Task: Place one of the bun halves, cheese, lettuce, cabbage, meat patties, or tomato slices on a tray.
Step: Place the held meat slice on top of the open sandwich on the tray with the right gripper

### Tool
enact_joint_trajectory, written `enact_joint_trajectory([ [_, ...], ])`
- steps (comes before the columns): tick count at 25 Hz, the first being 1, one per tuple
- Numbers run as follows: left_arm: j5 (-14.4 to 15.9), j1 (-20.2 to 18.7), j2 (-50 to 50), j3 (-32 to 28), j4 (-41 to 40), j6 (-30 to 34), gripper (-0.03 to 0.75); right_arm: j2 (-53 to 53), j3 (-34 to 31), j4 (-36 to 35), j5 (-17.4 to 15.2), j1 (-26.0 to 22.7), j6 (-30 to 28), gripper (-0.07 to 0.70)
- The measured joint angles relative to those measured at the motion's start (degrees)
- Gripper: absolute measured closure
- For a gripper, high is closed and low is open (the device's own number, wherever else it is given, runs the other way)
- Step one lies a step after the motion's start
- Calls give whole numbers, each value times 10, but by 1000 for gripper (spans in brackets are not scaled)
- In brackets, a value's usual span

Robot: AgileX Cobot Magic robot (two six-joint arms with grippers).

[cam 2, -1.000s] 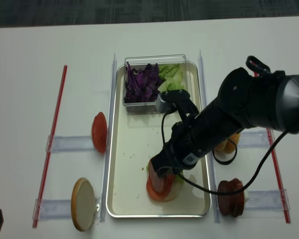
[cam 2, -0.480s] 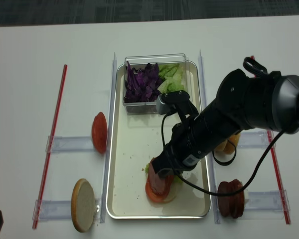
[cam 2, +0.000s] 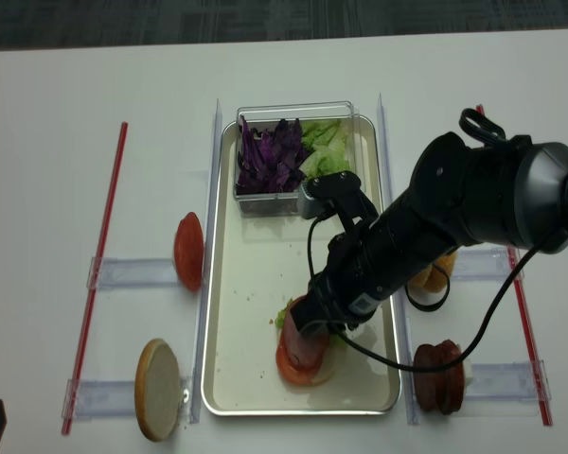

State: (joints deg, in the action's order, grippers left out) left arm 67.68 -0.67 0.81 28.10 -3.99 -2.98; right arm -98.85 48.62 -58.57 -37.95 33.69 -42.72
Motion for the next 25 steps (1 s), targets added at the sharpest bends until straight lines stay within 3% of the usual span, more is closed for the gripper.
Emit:
enact_joint_trajectory([
  [5, 0, 0, 0, 0, 0, 0, 349, 0, 0, 4, 13, 0, 0, 281],
  [14, 0, 0, 0, 0, 0, 0, 349, 0, 0, 18, 38, 0, -2, 276],
  [25, 0, 0, 0, 0, 0, 0, 349, 1, 26, 61, 40, 0, 10, 272],
])
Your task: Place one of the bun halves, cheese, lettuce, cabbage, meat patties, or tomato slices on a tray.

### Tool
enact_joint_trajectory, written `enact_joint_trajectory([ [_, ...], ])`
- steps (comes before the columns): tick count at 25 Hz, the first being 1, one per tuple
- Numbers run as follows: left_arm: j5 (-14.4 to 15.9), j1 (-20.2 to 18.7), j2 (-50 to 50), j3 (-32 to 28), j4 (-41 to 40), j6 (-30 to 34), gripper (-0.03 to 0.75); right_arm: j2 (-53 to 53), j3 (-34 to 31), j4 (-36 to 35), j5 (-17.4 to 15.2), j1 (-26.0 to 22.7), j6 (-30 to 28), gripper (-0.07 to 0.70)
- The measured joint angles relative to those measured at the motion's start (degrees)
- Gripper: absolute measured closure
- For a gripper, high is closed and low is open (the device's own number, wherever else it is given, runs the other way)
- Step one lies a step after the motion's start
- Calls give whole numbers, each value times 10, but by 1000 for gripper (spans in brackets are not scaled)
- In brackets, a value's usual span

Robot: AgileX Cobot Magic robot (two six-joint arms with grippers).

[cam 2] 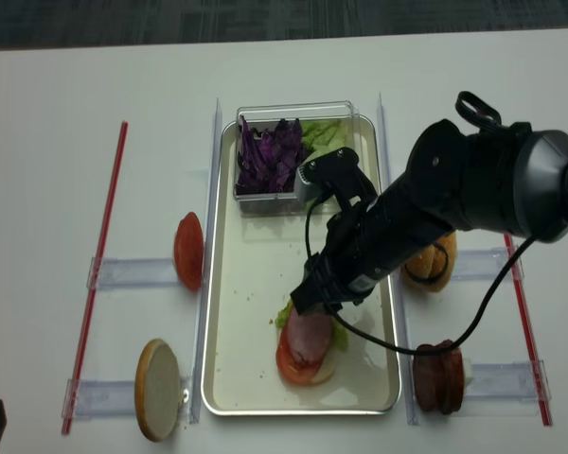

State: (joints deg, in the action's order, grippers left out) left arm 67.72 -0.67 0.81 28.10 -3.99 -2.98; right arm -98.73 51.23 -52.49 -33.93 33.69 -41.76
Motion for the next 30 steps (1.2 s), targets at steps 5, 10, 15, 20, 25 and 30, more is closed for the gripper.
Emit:
enact_joint_trajectory([
  [5, 0, 0, 0, 0, 0, 0, 349, 22, 12, 36, 2, 0, 18, 272],
  [10, 0, 0, 0, 0, 0, 0, 349, 50, 35, 125, 1, -24, 100, 272],
  [15, 1, 0, 0, 0, 0, 0, 349, 78, 39, 219, -6, -58, 198, 272],
  [20, 1, 0, 0, 0, 0, 0, 349, 113, 39, 298, -11, -100, 278, 272],
  [25, 1, 0, 0, 0, 0, 0, 349, 139, 39, 374, -20, -149, 356, 272],
  [30, 1, 0, 0, 0, 0, 0, 349, 154, 39, 432, -29, -198, 418, 272],
])
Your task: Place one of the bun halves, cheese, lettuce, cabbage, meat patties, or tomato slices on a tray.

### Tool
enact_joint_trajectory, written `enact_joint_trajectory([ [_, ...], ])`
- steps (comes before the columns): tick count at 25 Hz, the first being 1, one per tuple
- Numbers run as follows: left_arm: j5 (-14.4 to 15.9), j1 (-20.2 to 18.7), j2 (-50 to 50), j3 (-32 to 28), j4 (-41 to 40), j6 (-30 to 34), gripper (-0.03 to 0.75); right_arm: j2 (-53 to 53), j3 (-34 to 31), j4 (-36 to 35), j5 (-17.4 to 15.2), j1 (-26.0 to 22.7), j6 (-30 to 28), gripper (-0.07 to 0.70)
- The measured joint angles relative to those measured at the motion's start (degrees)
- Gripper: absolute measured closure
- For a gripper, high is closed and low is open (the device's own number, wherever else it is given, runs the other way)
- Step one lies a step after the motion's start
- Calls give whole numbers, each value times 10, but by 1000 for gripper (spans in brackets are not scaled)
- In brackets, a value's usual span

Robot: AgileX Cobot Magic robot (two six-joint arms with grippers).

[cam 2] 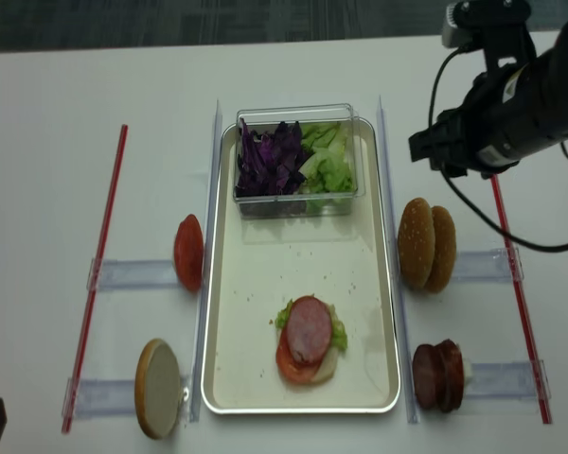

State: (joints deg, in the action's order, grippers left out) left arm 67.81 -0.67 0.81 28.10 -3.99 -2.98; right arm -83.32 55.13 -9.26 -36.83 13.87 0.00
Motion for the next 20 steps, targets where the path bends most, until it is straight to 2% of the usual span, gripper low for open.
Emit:
enact_joint_trajectory([
  [7, 0, 0, 0, 0, 0, 0, 349, 11, 0, 53, -24, -46, 47, 272],
  [15, 0, 0, 0, 0, 0, 0, 349, 45, -9, 61, -47, -48, 62, 193],
  [20, 0, 0, 0, 0, 0, 0, 349, 107, -57, 61, -54, -48, 63, 188],
])
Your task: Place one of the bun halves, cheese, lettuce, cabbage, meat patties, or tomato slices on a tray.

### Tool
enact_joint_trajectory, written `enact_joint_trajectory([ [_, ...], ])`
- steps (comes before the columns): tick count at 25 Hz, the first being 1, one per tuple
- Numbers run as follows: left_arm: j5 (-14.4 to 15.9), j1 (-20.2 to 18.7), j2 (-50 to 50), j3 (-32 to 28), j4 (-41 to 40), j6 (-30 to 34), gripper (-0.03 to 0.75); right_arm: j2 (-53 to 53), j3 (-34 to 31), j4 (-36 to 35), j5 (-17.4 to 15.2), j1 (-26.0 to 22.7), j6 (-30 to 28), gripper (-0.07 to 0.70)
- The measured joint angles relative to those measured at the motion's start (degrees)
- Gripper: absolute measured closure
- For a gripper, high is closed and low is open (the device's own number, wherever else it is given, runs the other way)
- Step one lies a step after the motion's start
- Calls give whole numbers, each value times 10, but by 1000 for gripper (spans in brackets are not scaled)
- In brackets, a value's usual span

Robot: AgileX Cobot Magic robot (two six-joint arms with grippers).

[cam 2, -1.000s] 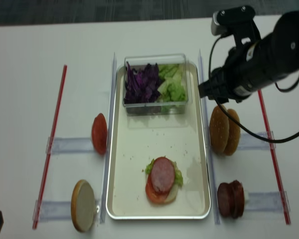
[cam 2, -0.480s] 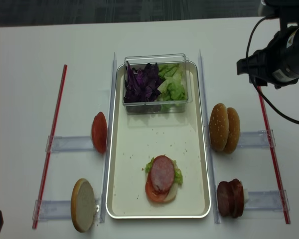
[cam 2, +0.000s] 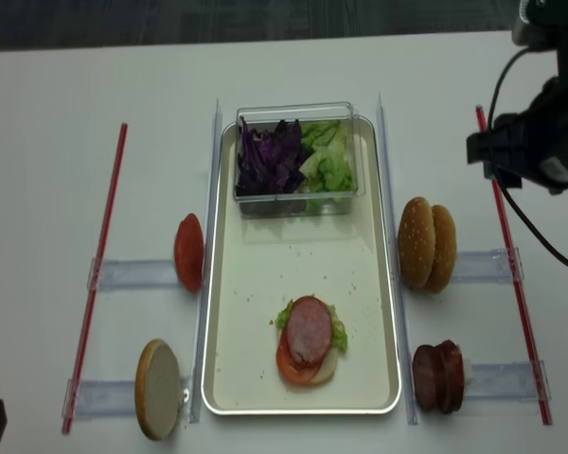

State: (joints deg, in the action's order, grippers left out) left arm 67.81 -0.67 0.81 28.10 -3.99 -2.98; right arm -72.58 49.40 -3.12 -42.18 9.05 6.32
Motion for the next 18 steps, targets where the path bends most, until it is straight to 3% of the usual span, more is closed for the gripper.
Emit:
enact_joint_trajectory([
  [8, 0, 0, 0, 0, 0, 0, 349, 148, -66, 0, -46, 0, 0, 187],
  [18, 0, 0, 0, 0, 0, 0, 349, 352, -117, 0, -146, 0, 1, 185],
])
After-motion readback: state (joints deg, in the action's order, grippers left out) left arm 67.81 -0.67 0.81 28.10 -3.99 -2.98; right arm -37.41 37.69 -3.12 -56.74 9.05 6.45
